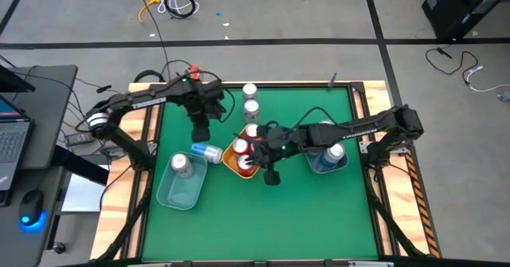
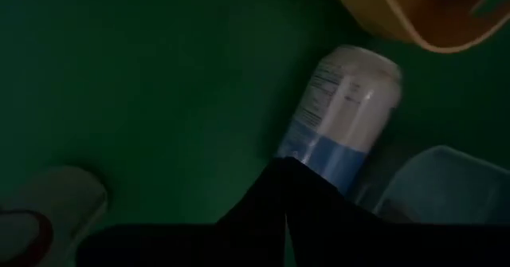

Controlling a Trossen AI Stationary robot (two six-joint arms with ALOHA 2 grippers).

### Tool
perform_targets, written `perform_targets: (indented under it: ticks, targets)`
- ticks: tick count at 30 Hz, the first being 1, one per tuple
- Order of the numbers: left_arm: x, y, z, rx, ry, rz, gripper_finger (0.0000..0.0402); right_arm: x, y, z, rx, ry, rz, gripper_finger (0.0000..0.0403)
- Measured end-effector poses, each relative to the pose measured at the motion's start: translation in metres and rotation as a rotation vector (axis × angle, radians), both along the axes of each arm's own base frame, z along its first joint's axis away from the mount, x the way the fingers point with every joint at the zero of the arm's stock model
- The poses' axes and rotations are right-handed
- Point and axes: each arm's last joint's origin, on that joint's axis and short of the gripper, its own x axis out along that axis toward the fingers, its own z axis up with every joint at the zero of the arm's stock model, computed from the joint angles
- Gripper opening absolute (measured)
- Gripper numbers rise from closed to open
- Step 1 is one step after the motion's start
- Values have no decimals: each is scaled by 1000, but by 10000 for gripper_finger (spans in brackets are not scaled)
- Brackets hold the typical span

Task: Sort soda cans
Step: Put the blue and white soda can into the blue bin

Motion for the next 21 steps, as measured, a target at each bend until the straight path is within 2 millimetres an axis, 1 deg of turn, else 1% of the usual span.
perform_targets:
  ticks: [2,4,8,11,13,17,21]
  targets:
    - [-7,-3,-4,15,-27,29,3,12,5,-3,32,-73,-5,37]
    - [-13,-6,-7,35,-79,48,3,24,8,-8,58,-95,-14,37]
    - [-28,-12,0,102,-268,83,2,55,6,-9,48,-94,-66,38]
    - [-40,-15,15,177,-461,113,1,78,0,-3,17,-97,-87,44]
    - [-48,-17,29,242,-612,123,1,93,-7,1,13,-89,-106,53]
    - [-71,-24,55,339,-835,144,1,118,-25,-4,15,-23,-158,80]
    - [-101,-36,79,418,-987,155,1,139,-42,-14,28,32,-205,126]
